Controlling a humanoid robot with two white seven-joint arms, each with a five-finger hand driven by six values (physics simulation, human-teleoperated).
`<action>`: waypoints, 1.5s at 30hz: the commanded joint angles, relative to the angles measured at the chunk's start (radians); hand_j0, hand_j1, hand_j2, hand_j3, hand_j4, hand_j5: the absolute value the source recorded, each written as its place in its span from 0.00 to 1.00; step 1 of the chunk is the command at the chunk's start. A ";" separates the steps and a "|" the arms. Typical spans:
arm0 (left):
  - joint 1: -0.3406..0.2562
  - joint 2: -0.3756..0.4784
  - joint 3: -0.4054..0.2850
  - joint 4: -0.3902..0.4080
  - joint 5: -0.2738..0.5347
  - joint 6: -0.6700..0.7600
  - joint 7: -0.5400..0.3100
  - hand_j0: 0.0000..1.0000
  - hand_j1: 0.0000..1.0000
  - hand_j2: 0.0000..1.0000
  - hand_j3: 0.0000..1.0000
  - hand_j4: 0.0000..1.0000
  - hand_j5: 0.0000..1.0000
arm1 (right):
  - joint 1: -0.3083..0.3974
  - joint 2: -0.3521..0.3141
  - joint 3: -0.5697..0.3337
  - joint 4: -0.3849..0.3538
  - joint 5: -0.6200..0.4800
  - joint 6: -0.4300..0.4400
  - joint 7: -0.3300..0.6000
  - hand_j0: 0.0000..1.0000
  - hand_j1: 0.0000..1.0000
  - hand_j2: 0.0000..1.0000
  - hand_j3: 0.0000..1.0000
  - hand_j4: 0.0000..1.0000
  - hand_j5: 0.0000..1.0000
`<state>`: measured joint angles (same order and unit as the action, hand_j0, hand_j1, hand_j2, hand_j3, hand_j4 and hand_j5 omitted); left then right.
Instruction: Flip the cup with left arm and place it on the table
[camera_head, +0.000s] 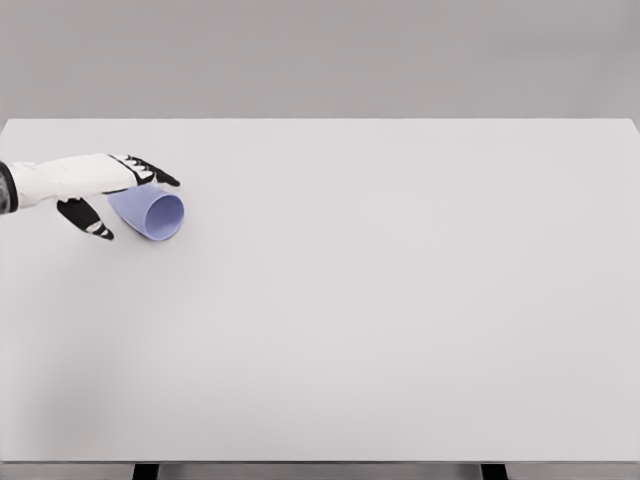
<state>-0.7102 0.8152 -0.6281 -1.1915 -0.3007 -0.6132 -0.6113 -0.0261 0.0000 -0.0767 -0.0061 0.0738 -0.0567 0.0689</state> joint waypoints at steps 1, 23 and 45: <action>-0.002 -0.014 0.001 0.036 0.003 0.002 0.000 1.00 1.00 1.00 1.00 1.00 1.00 | 0.000 0.000 0.000 0.000 0.000 0.000 0.000 1.00 1.00 1.00 1.00 1.00 1.00; -0.018 -0.093 -0.001 0.112 -0.074 0.002 0.000 1.00 1.00 1.00 1.00 1.00 1.00 | 0.000 0.000 0.000 0.000 0.000 0.000 0.000 1.00 1.00 1.00 1.00 1.00 1.00; -0.021 -0.116 -0.001 0.127 -0.092 0.002 0.000 0.67 0.67 0.67 0.67 0.67 0.67 | 0.000 0.000 0.000 0.000 0.000 0.000 0.000 1.00 1.00 1.00 1.00 1.00 1.00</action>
<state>-0.7317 0.6996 -0.6299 -1.0641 -0.3969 -0.6132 -0.6118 -0.0261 0.0000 -0.0767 -0.0061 0.0738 -0.0567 0.0689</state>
